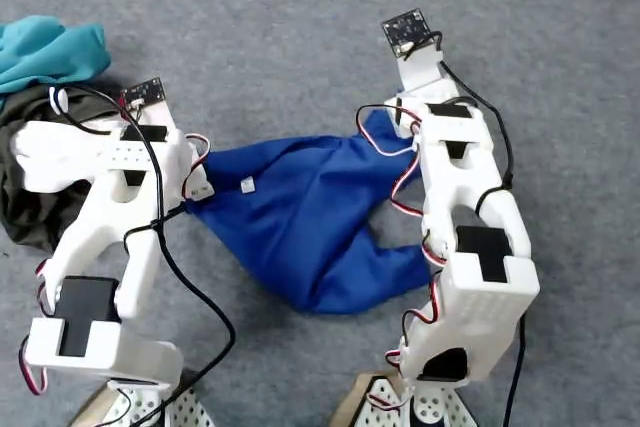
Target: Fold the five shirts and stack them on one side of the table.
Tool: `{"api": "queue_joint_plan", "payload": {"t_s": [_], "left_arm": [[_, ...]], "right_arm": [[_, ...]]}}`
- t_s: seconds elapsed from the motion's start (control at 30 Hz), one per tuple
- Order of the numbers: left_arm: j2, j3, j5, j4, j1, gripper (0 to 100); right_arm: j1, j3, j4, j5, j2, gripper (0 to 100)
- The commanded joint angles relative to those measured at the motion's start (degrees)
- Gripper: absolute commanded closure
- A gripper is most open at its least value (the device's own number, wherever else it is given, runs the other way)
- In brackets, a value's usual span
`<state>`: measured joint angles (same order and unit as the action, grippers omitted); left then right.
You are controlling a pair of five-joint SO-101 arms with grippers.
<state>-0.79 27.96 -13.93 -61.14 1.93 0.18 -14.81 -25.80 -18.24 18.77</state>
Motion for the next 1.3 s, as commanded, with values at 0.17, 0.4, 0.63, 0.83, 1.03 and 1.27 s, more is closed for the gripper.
{"api": "queue_joint_plan", "payload": {"t_s": [0.17, 0.4, 0.63, 0.83, 1.03, 1.27], "left_arm": [[-0.7, 0.2, -0.4, 2.1, 0.8, 98], [-1.0, -3.6, -0.4, -0.3, 0.9, 98], [-6.5, -20.2, -2.4, -13.0, 0.9, 98], [-17.9, -25.3, -2.4, -14.8, 3.6, 98], [-32.3, -34.4, -1.9, -22.6, 7.7, 98], [-40.7, -50.4, 1.8, -36.8, 9.7, 98]], "right_arm": [[0.6, 3.6, -0.3, -0.4, -0.1, 99.6], [0.6, 3.6, -2.2, -0.5, -0.5, 99.6], [0.0, 6.5, -20.7, -0.2, -14.4, 99.6], [-1.1, 10.8, -30.9, -8.5, -34.2, 99.6], [-4.4, 16.0, -37.1, -9.7, -53.8, 99.6], [-6.7, 27.7, -35.6, 3.3, -70.5, 99.7]]}}
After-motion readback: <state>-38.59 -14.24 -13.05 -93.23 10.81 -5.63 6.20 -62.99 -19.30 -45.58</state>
